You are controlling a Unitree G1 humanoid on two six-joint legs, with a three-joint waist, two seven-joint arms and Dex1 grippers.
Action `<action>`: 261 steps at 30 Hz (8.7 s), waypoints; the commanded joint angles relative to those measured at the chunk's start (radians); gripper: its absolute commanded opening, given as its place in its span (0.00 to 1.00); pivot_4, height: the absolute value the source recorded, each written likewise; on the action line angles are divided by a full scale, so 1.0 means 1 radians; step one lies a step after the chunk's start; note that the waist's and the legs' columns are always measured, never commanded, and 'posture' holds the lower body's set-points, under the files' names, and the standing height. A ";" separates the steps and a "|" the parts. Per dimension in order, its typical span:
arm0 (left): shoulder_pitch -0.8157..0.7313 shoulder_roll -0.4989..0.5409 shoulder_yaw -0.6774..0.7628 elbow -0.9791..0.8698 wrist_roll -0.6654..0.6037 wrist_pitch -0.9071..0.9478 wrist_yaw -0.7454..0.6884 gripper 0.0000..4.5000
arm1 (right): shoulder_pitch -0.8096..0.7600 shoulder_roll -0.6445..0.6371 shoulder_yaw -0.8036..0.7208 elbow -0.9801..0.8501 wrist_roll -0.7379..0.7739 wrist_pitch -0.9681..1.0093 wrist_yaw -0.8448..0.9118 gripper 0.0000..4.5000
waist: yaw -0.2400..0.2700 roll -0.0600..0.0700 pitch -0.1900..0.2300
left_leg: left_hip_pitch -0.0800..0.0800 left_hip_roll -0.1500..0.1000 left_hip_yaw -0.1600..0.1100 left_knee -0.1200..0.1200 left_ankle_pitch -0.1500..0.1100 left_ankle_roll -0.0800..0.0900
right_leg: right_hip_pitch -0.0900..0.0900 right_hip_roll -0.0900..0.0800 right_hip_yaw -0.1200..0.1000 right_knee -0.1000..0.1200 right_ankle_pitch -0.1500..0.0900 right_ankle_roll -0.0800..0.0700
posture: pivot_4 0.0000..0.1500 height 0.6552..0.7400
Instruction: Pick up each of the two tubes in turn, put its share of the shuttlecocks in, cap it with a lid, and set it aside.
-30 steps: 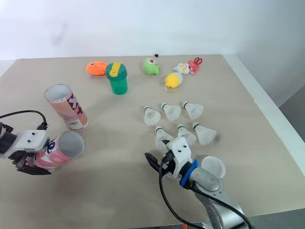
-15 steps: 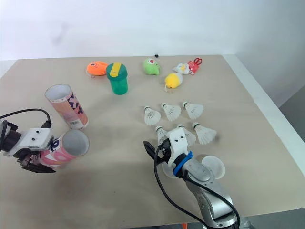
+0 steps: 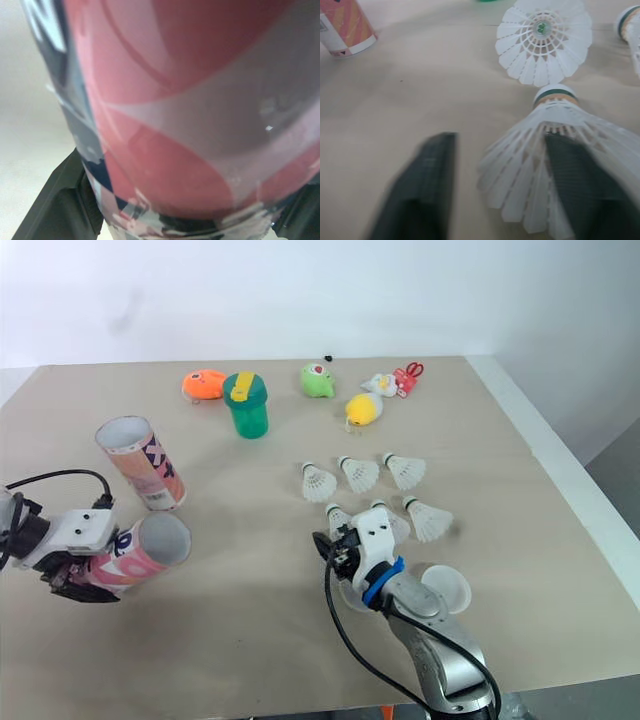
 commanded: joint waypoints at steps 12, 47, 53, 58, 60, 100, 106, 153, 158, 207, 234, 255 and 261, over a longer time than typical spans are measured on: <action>-0.016 -0.017 0.012 -0.041 0.005 0.014 0.013 0.81 | 0.001 0.001 -0.018 -0.028 0.026 -0.012 0.019 0.01 | 0.000 0.000 0.000 | 0.000 0.000 0.000 0.000 0.000 0.000 | 0.000 0.001 0.001 0.001 0.000 -0.001 | 1.00 1.00; -0.098 -0.127 -0.072 -0.034 0.074 0.113 0.077 0.81 | -0.541 -0.151 0.215 0.111 0.075 -0.153 0.593 0.76 | -0.012 0.001 0.000 | -0.001 0.001 0.000 0.012 0.000 0.000 | 0.003 0.003 0.003 0.003 0.005 0.003 | 1.00 1.00; -0.036 -0.106 -0.050 -0.085 0.078 0.154 0.097 0.81 | -0.346 -0.135 0.085 0.019 -0.063 -0.185 0.306 0.99 | -0.015 0.002 0.000 | -0.001 0.001 0.000 0.011 0.000 0.000 | 0.002 0.003 0.003 0.003 0.004 0.002 | 1.00 1.00; 0.005 -0.092 -0.040 -0.119 0.076 0.182 0.114 0.81 | -0.287 -0.044 0.075 0.081 -0.158 -0.072 0.083 0.99 | -0.023 0.003 -0.001 | 0.001 0.001 0.002 0.011 0.000 0.000 | 0.002 0.003 0.005 0.003 0.004 0.002 | 1.00 1.00; 0.011 -0.091 -0.038 -0.127 0.076 0.187 0.116 0.81 | -0.296 0.002 0.083 0.116 -0.171 -0.052 0.041 0.99 | -0.025 0.004 -0.001 | 0.002 0.001 0.003 0.010 0.000 0.000 | 0.002 0.004 0.006 0.003 0.005 0.002 | 1.00 1.00; 0.019 -0.092 -0.017 -0.146 0.064 0.195 0.126 0.81 | -0.532 0.155 0.084 0.386 -0.043 -0.197 0.269 0.01 | -0.025 0.010 0.001 | 0.001 0.001 0.003 0.007 0.000 0.000 | 0.001 0.004 0.007 0.002 0.004 0.002 | 1.00 1.00; 0.022 -0.094 -0.017 -0.142 0.066 0.195 0.131 0.81 | -0.545 -0.075 0.096 0.162 0.175 -0.045 0.572 0.01 | -0.022 0.009 0.001 | 0.001 0.001 0.002 0.008 -0.001 0.002 | 0.002 0.004 0.006 0.002 0.004 0.002 | 1.00 1.00; 0.069 -0.112 -0.024 -0.172 0.057 0.199 0.149 0.81 | 0.307 -0.154 -0.187 -0.287 0.034 -0.125 0.123 0.99 | -0.022 0.015 -0.003 | 0.004 -0.001 0.005 0.007 -0.004 0.004 | 0.003 0.002 0.009 0.002 -0.003 -0.002 | 1.00 1.00; 0.068 -0.119 -0.023 -0.174 0.058 0.205 0.154 0.81 | 0.238 -0.106 -0.168 -0.206 0.019 -0.102 0.052 0.99 | -0.021 0.016 -0.004 | 0.004 -0.001 0.005 0.008 -0.004 0.004 | 0.003 0.002 0.009 0.002 -0.003 -0.002 | 1.00 1.00; 0.048 -0.129 -0.023 -0.186 0.041 0.241 0.190 0.81 | 0.016 0.087 -0.168 0.049 0.084 -0.063 -0.064 0.01 | -0.019 0.020 -0.007 | 0.004 -0.002 0.004 0.007 -0.004 0.004 | 0.004 0.002 0.010 0.002 -0.004 -0.002 | 1.00 1.00; 0.018 -0.130 -0.039 -0.163 0.041 0.235 0.172 0.81 | -0.651 -0.201 0.339 0.154 0.049 -0.123 0.611 0.01 | -0.016 0.021 -0.006 | 0.002 -0.003 0.001 0.009 -0.003 0.006 | 0.005 0.003 0.009 0.002 -0.003 0.000 | 1.00 1.00; 0.063 -0.120 0.018 -0.201 0.022 0.259 0.191 0.81 | -0.867 -0.179 0.275 0.445 0.020 -0.206 0.815 0.01 | -0.020 0.021 -0.006 | 0.001 -0.002 0.002 0.008 -0.005 0.008 | 0.003 0.004 0.009 0.002 -0.001 0.002 | 1.00 1.00; 0.057 -0.118 0.015 -0.204 0.021 0.263 0.189 0.81 | -0.957 -0.005 0.396 0.628 -0.107 -0.323 0.820 0.01 | -0.020 0.021 -0.005 | 0.001 0.000 0.001 0.008 -0.005 0.009 | 0.002 0.007 0.009 0.004 -0.002 -0.001 | 1.00 1.00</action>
